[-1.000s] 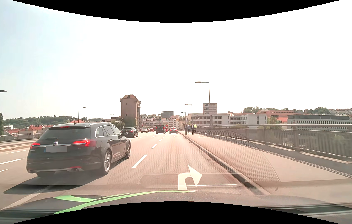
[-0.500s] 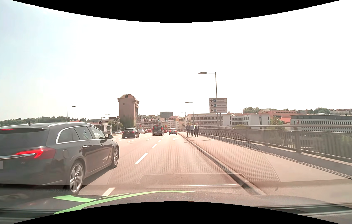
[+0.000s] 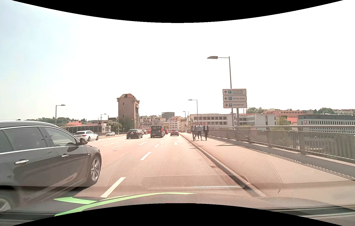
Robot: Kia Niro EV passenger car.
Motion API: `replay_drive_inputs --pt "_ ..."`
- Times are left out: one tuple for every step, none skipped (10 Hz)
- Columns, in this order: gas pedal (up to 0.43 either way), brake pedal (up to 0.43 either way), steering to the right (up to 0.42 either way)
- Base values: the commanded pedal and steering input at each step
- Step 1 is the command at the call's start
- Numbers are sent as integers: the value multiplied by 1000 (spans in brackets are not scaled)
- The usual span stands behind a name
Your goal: Follow the waypoints while adhering to traffic rules and regulations
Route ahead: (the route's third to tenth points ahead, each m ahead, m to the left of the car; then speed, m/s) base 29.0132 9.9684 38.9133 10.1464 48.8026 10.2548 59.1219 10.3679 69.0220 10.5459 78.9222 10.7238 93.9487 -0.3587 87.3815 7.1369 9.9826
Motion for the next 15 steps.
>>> replay_drive_inputs --pt "39 0 -6" --pt "39 0 -6" --pt "39 0 -6" --pt "39 0 -6" --pt "39 0 -6" --pt "39 0 -6" --pt "39 0 -6" --pt "39 0 -6" --pt "39 0 -6" --pt "39 0 -6" --pt "39 0 -5" --pt "39 0 -4" --pt "39 0 -4" --pt "39 0 -2" --pt "39 0 -1"
